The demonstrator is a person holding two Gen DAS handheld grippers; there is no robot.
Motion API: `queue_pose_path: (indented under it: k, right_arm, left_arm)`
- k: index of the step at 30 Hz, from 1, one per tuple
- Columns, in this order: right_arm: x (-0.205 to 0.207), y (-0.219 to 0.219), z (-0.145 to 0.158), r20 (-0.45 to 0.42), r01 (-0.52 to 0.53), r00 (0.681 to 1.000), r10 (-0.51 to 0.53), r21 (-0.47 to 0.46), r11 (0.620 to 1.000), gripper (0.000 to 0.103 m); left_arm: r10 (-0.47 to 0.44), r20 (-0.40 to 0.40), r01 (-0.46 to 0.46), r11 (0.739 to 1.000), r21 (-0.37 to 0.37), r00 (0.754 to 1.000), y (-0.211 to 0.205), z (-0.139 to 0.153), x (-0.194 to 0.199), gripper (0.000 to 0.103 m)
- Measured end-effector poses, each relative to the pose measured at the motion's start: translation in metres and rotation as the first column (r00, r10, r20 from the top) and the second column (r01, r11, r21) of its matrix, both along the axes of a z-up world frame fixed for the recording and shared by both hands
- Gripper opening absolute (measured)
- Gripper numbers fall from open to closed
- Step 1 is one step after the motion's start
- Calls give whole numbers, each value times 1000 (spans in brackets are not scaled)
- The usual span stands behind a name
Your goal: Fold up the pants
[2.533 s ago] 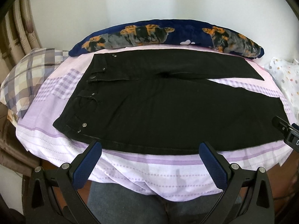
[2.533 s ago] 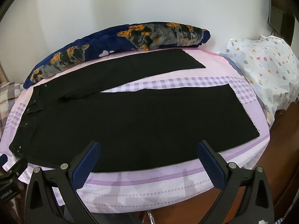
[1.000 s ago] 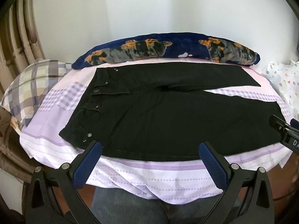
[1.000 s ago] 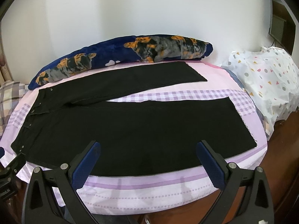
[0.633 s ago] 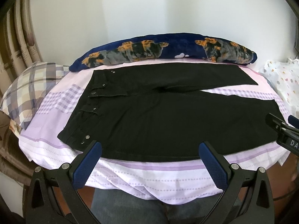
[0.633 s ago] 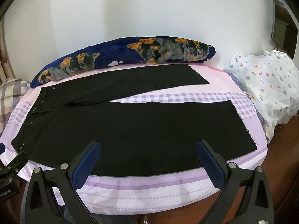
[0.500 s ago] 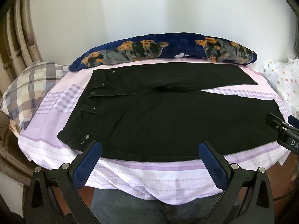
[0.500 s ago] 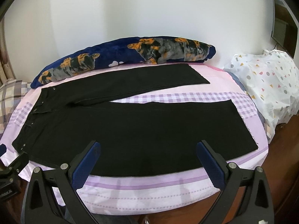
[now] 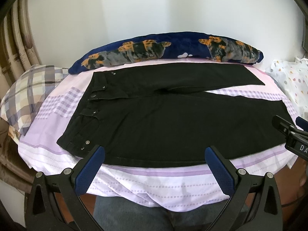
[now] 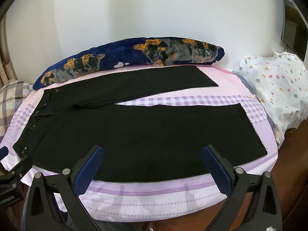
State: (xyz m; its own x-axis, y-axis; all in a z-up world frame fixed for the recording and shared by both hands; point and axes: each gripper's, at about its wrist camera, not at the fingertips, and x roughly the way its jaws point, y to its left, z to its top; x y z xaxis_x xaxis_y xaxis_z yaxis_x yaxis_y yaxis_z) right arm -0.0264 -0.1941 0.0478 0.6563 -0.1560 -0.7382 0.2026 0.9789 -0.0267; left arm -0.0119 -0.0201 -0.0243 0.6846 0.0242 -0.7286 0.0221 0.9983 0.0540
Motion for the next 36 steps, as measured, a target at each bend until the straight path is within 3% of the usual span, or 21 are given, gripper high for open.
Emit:
queue_pose_path:
  k: [13, 21, 24, 27, 29, 32, 36]
  right_arm:
    - [6, 8, -6, 14, -91, 996, 90, 111, 990, 102]
    - [50, 35, -6, 21, -235, 972, 234, 127, 964, 102]
    - [83, 44, -5, 1, -274, 961, 278, 176, 946, 102]
    - [110, 47, -3, 0, -268, 961, 276, 238, 934, 102]
    - [134, 49, -4, 2, -265, 961, 275, 284, 922, 102]
    - [161, 54, -10, -9, -262, 961, 278, 306, 915, 102]
    - [191, 61, -22, -40, -239, 964, 263, 310, 920, 102]
  left_arm:
    - [13, -61, -18, 996, -82, 998, 19, -10, 29, 103]
    - [92, -70, -102, 984, -145, 993, 89, -3, 93, 102]
    - [111, -67, -122, 975, -183, 992, 125, 0, 125, 91]
    - [123, -90, -143, 950, -278, 988, 167, 1, 162, 73]
    - [130, -112, -162, 918, -361, 985, 196, -3, 189, 63]
    - [118, -149, -177, 855, -488, 982, 233, -14, 230, 55]
    - [115, -191, -206, 792, -575, 975, 270, -34, 275, 51]
